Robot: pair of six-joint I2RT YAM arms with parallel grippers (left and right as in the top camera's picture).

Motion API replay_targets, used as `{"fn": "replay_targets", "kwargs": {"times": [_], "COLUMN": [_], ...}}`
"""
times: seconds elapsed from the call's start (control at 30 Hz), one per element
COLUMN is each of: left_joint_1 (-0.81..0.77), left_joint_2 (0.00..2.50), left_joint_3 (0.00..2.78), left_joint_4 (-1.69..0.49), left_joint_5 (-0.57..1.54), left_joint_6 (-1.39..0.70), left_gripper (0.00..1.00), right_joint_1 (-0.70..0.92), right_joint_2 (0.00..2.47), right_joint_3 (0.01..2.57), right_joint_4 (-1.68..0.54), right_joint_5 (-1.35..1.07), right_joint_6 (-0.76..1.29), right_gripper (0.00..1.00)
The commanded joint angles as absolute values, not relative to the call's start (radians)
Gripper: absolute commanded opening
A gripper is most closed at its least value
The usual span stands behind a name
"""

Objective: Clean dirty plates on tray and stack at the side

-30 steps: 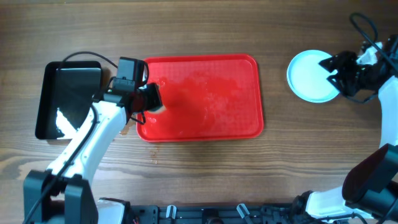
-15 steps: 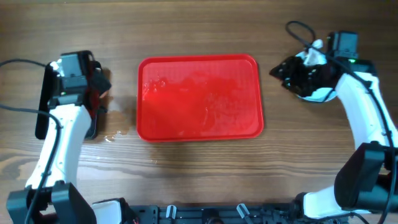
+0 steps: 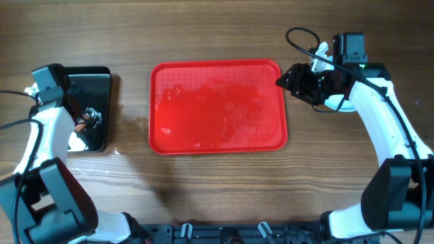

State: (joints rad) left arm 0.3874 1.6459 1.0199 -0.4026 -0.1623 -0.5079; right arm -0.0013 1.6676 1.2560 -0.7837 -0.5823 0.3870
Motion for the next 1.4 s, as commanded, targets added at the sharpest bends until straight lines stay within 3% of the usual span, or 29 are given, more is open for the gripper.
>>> {"fn": "replay_targets", "kwargs": {"times": [0.0, 0.13, 0.37, 0.47, 0.6, 0.93, 1.0, 1.03, 1.07, 1.37], "left_joint_1": [0.397, 0.395, 0.395, 0.395, 0.395, 0.395, 0.395, 0.395, 0.395, 0.395], "left_joint_2": [1.642, 1.636, 1.541, 1.437, 1.275, 1.073, 1.073, 1.074, 1.076, 1.076], "left_joint_3": [1.038, 1.038, 1.038, 1.038, 1.038, 1.038, 1.038, 1.038, 1.038, 1.038], "left_joint_4": [-0.393, -0.407, -0.435, -0.482, -0.602, -0.871, -0.877, -0.877, -0.877, -0.877], "left_joint_5": [-0.075, -0.066, 0.117, 0.174, 0.25, 0.273, 0.273, 0.273, 0.273, 0.273], "left_joint_6": [-0.514, -0.514, -0.54, -0.603, -0.639, -0.637, -0.637, -0.637, -0.637, -0.637], "left_gripper": [0.83, 0.81, 0.73, 0.81, 1.0, 1.0, 1.0, 1.0, 1.0, 1.0], "right_joint_1": [0.003, 0.003, 0.003, 0.003, 0.003, 0.11, 0.134, 0.142, 0.147, 0.147], "right_joint_2": [1.666, 1.666, 1.655, 1.613, 1.497, 1.081, 1.015, 0.979, 0.948, 0.814], "right_joint_3": [1.25, 1.25, 1.25, 1.25, 1.25, 1.248, 1.248, 1.248, 1.248, 1.248], "right_joint_4": [-0.784, -0.79, -0.831, -0.854, -0.915, -1.217, -1.244, -1.258, -1.272, -1.332], "right_joint_5": [-0.572, -0.572, -0.599, -0.599, -0.596, -0.27, -0.24, -0.234, -0.236, -0.236], "right_joint_6": [0.368, 0.366, 0.313, 0.315, 0.312, 0.381, 0.421, 0.439, 0.45, 0.474], "right_gripper": [0.65, 0.65, 0.56, 0.56, 0.55, 0.46, 0.49, 0.57, 1.0, 1.0]}}
